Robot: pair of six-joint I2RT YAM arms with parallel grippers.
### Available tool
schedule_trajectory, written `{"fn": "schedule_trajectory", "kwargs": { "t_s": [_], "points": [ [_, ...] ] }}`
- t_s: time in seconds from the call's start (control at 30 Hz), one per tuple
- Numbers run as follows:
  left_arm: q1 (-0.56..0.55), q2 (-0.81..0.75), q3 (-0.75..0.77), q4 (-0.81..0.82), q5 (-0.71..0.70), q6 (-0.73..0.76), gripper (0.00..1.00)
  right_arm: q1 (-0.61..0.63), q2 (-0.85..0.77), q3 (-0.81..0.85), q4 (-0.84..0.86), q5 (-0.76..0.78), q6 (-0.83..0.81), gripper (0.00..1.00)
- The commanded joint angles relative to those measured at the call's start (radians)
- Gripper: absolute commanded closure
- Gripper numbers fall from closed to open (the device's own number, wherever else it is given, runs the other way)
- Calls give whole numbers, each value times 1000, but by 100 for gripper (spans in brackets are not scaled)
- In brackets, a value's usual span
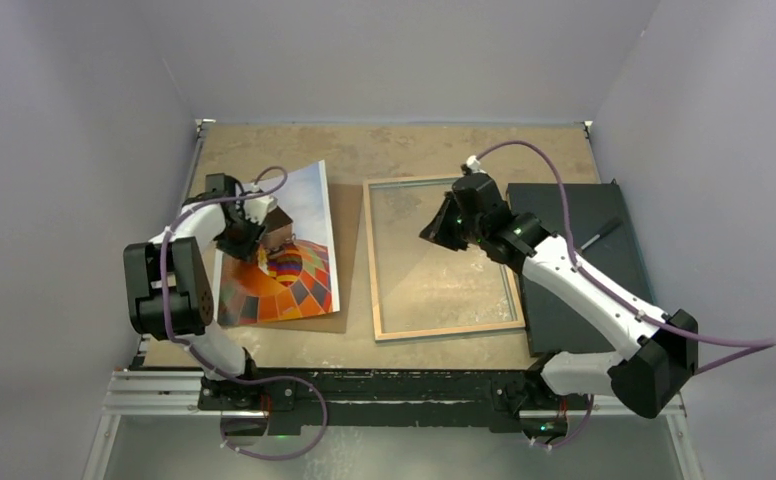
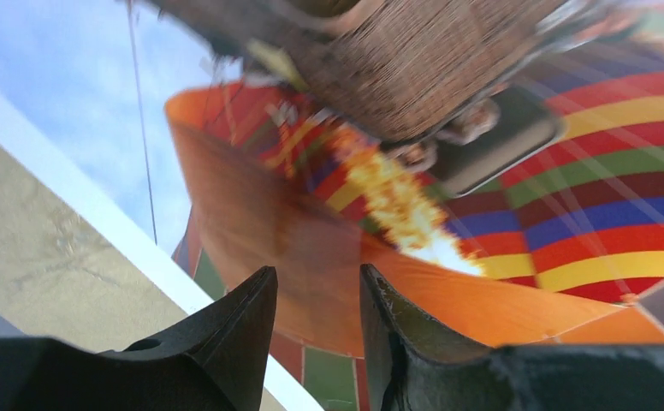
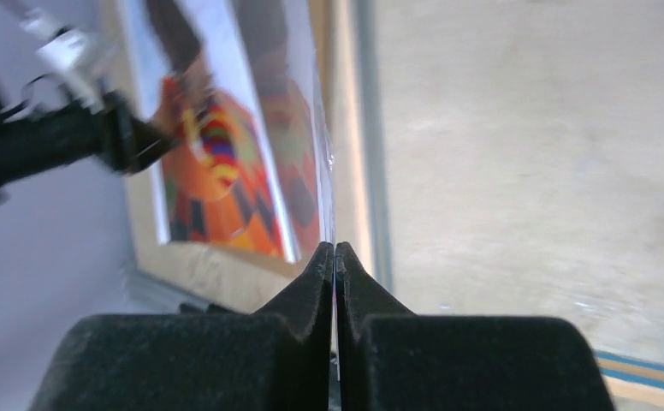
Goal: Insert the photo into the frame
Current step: Move the photo frame item to the center of the board.
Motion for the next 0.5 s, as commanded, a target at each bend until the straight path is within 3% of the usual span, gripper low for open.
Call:
{"fn": "schedule_trajectory", "kwargs": {
  "t_s": [0.0, 0.3, 0.47],
  "points": [
    [-111, -21, 103, -23, -21, -60, 60, -78, -40, -69, -111, 123, 5, 100],
    [-371, 12, 189, -33, -86, -144, 60, -168, -141, -292, -204, 268, 90, 100],
    [-449, 36, 205, -34, -124, -164, 59, -183, -226, -432, -183, 294, 196, 100]
  ]
}}
